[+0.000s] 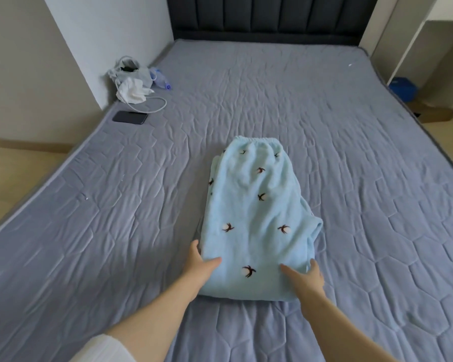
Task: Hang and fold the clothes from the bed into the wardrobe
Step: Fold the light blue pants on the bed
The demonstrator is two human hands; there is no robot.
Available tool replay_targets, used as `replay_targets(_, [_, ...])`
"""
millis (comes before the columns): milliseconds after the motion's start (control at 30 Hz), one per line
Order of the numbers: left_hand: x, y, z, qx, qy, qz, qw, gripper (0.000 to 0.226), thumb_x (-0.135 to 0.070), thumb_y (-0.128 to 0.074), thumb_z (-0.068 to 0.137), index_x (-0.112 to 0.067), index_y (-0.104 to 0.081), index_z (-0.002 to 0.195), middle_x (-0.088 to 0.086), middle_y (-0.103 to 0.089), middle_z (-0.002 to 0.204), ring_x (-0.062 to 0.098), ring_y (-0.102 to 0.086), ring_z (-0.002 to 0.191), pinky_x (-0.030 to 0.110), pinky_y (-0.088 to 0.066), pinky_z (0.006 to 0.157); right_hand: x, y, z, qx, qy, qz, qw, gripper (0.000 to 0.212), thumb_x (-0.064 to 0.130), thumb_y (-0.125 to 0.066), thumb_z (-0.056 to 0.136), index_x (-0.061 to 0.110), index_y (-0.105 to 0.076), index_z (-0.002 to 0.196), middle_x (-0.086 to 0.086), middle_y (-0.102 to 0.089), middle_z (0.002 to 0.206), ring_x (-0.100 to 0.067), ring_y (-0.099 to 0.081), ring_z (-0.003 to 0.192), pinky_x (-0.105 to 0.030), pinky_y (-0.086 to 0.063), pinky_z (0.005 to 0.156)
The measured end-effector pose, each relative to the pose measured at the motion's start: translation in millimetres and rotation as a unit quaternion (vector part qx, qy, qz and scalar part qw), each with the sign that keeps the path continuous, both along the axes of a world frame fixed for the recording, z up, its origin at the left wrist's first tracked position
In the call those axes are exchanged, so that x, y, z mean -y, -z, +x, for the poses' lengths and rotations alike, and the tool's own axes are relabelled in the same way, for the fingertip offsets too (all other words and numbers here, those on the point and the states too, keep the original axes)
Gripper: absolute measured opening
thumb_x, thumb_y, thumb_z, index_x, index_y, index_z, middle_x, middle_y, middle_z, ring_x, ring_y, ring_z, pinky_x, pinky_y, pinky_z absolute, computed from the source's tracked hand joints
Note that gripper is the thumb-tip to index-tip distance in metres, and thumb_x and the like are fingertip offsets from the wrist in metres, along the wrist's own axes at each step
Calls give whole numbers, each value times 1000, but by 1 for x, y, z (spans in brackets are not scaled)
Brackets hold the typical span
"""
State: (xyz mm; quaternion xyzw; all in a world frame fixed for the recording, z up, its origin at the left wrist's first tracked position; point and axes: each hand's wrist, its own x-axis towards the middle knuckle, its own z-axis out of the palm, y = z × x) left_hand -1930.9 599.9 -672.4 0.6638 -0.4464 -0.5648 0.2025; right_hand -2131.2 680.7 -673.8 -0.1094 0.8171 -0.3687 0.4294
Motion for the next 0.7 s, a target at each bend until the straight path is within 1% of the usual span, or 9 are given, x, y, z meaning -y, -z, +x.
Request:
replay_targets(33, [2,3,1,-14,-6,9,1000,77,-18,-67,82,-20,-21,145,-1,-51,121,21,-55,100,32,-45,81,1,4,0,-7,0,2,1000,85,30,-72,78,21,-22,146,-11,-33,145,-38,-36,128,-49,-37,102])
replay_targets(100, [5,10,4,-46,-4,31,998,66,-17,-71,80,-14,-37,136,4,-58,115,22,-59,94,31,-48,77,0,11,-2,-17,-2,0,1000,78,28,-74,76,15,-31,140,-15,-44,135,-37,-45,119,-50,-42,97])
replay_targets(167, [7,15,7,-80,4,47,996,43,-15,-73,79,-8,-55,117,2,-66,94,19,-64,81,28,-50,64,-1,15,-3,-21,-23,-16,999,54,23,-73,78,7,-48,123,-14,-57,116,-31,-55,99,-44,-47,85])
replay_targets(267, [6,23,11,-123,11,24,992,19,-12,-70,81,-13,-61,98,-2,-68,80,14,-66,71,23,-50,53,-5,20,-2,-48,-15,-78,996,25,15,-69,80,9,-56,101,-6,-59,88,-24,-55,80,-38,-47,73])
replay_targets(400, [5,21,19,-184,4,-36,982,15,-9,-65,83,-22,-62,90,-6,-72,73,11,-69,66,21,-50,51,-9,14,10,-27,60,-219,974,13,3,-64,79,14,-59,82,-8,-60,82,-21,-55,71,-30,-44,57])
replay_targets(533, [-1,6,35,-250,-28,-74,965,22,-11,-73,69,-18,-64,87,-4,-73,69,11,-69,61,21,-50,48,-20,-7,17,13,96,-332,938,21,-1,-63,72,19,-57,73,-5,-59,76,-24,-53,70,-34,-43,65])
replay_targets(567, [-6,5,39,-241,-30,-72,967,27,-14,-73,59,-17,-64,85,-3,-72,67,13,-68,59,22,-49,48,-24,-9,20,7,83,-334,939,22,0,-63,70,20,-57,75,-4,-59,76,-23,-54,71,-33,-43,65])
replay_targets(633, [-24,9,46,-173,-33,-52,983,32,-19,-62,47,-14,-61,78,-1,-68,61,14,-62,55,18,-43,45,-39,-1,30,-28,9,-269,963,25,0,-62,73,21,-55,84,-3,-60,82,-20,-56,73,-31,-45,61])
replay_targets(700, [-43,19,51,-102,-8,-27,994,36,-20,-62,50,-11,-57,85,-1,-61,72,11,-55,62,18,-37,44,-53,15,38,-35,-46,-169,984,30,-2,-61,76,11,-49,100,-9,-57,94,-22,-54,79,-37,-48,69])
